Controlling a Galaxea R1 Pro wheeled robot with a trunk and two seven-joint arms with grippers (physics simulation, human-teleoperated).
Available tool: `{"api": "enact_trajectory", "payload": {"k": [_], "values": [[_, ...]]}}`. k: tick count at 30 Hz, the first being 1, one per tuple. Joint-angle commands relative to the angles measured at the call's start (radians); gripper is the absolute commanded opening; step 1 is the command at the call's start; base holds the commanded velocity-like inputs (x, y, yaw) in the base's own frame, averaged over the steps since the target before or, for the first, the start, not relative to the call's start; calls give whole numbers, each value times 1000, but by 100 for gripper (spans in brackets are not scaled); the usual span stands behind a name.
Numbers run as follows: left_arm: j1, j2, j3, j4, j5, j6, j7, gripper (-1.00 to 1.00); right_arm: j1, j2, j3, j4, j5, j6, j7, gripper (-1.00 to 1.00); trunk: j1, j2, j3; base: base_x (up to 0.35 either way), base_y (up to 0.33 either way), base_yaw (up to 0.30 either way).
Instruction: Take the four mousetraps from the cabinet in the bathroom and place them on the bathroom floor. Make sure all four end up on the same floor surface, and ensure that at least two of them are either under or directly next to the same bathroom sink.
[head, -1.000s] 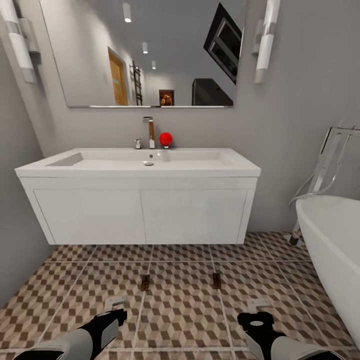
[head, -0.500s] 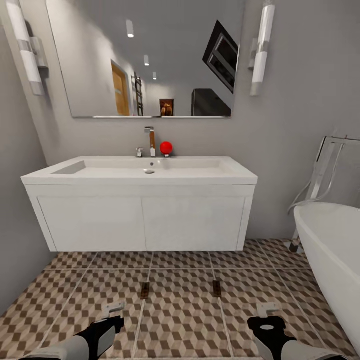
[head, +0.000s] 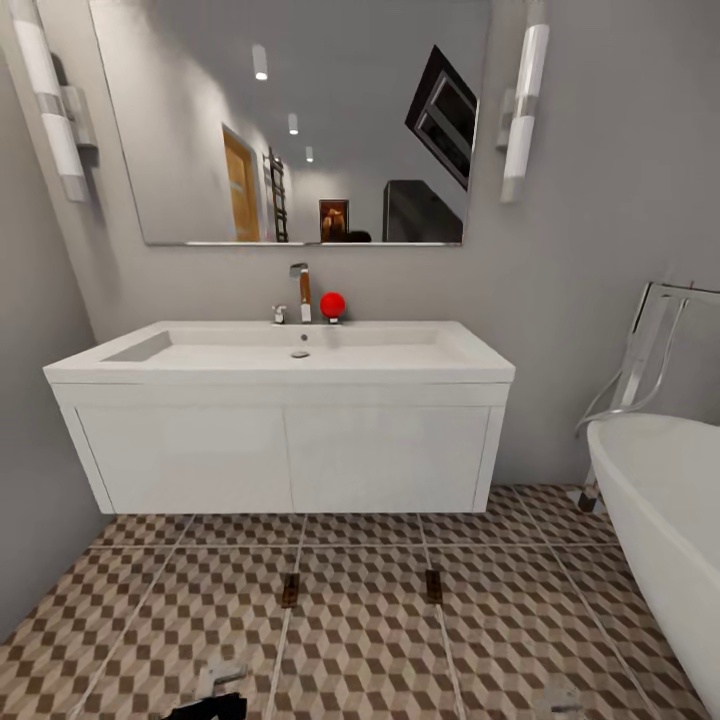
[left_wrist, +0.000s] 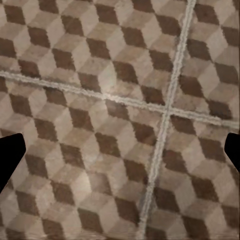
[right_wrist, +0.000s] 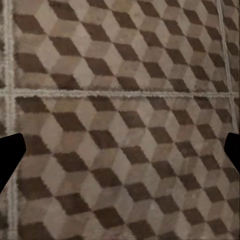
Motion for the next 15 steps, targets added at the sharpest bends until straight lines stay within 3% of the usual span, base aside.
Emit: {"api": "enact_trajectory", "payload": {"k": [1,7,15], "values": [[10,0,-2,-1,7,1,-1,100,14,1,9,3,-10,-8,9,100,-4,7,2,0,0,0],[81,0,-2,-1,7,0,-12,100,117,5,9,3,-10,-15,68,100,-27,49,21,0,0,0],[147,-1,-2,-1,6,-1,-15,100,189,9,9,3,-12,-17,120,100,-58,105,46,0,0,0]]}}
